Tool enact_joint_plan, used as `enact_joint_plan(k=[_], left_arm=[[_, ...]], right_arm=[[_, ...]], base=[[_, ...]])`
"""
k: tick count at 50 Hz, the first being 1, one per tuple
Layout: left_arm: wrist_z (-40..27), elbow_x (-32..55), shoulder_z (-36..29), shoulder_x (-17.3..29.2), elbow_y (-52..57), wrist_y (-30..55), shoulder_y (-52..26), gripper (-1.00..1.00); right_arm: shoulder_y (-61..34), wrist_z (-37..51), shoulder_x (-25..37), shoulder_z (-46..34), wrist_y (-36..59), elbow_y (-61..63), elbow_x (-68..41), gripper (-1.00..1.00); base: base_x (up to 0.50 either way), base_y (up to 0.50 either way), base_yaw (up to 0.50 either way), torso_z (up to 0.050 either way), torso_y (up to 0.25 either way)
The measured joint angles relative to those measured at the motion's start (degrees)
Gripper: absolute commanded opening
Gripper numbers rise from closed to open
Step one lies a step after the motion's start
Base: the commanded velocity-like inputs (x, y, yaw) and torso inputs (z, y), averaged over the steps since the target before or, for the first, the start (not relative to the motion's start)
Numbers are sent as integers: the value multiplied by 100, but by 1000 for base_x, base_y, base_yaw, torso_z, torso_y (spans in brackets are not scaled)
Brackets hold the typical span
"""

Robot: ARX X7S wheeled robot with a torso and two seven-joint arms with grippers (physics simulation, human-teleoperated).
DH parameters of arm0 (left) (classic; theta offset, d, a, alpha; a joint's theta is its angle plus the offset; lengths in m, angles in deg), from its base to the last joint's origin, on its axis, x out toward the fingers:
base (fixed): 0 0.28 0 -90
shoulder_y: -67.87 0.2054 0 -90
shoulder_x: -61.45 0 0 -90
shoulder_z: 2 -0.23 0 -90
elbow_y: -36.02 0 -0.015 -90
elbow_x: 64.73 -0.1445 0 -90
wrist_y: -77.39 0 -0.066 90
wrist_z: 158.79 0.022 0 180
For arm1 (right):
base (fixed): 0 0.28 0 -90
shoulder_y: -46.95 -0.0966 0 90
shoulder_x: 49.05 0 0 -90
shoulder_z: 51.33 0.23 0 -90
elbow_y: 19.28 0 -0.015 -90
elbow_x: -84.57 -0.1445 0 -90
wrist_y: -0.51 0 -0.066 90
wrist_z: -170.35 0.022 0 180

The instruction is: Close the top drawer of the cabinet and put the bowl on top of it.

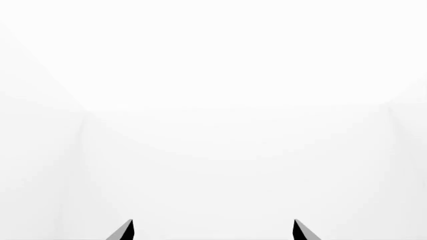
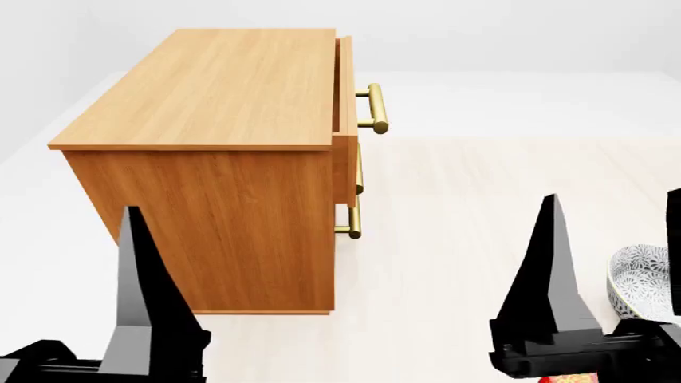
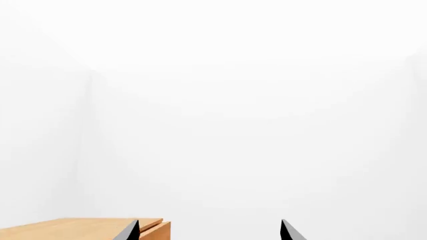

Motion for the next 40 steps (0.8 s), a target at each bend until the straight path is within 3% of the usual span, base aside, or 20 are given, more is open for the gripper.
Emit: enact_joint_plan(k=[22, 40], left_arm=[[-49, 49, 6, 56, -43, -58, 13, 100], [-81, 49, -29, 88, -65, -75, 8, 100]], right_arm=[[-2480, -1804, -780, -201, 1498, -2115, -3027, 100], [-4058, -3162, -1610, -653, 2751, -4289, -3891, 100]], base=[[0, 0, 0, 0, 0], [0, 0, 0, 0, 0]])
